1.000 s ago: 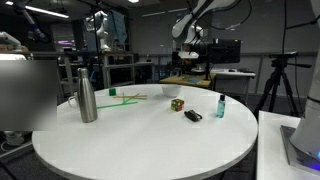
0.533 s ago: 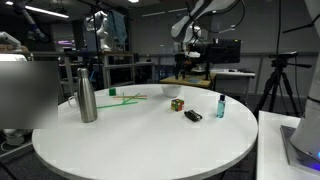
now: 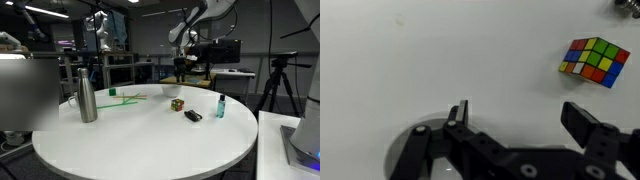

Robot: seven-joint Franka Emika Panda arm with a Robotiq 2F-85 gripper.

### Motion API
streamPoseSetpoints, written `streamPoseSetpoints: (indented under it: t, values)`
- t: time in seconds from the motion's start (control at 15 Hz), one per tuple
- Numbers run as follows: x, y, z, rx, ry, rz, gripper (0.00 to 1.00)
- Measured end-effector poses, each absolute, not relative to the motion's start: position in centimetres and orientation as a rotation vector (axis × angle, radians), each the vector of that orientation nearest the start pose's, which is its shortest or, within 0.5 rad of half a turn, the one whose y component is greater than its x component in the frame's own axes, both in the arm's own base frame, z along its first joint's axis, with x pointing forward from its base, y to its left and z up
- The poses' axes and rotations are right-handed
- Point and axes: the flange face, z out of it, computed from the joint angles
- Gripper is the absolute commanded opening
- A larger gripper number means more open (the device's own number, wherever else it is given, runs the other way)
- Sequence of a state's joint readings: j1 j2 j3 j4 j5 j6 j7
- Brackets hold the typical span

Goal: Move the bowl to the left

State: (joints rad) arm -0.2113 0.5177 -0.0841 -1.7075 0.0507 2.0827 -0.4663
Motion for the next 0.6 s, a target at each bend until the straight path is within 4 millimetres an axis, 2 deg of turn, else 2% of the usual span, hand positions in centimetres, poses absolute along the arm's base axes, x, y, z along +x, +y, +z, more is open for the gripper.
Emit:
streamPoseSetpoints:
  t: [0.6]
  values:
    - [65.8, -17.9, 26.1, -3.059, -0.384, 0.247, 1.0]
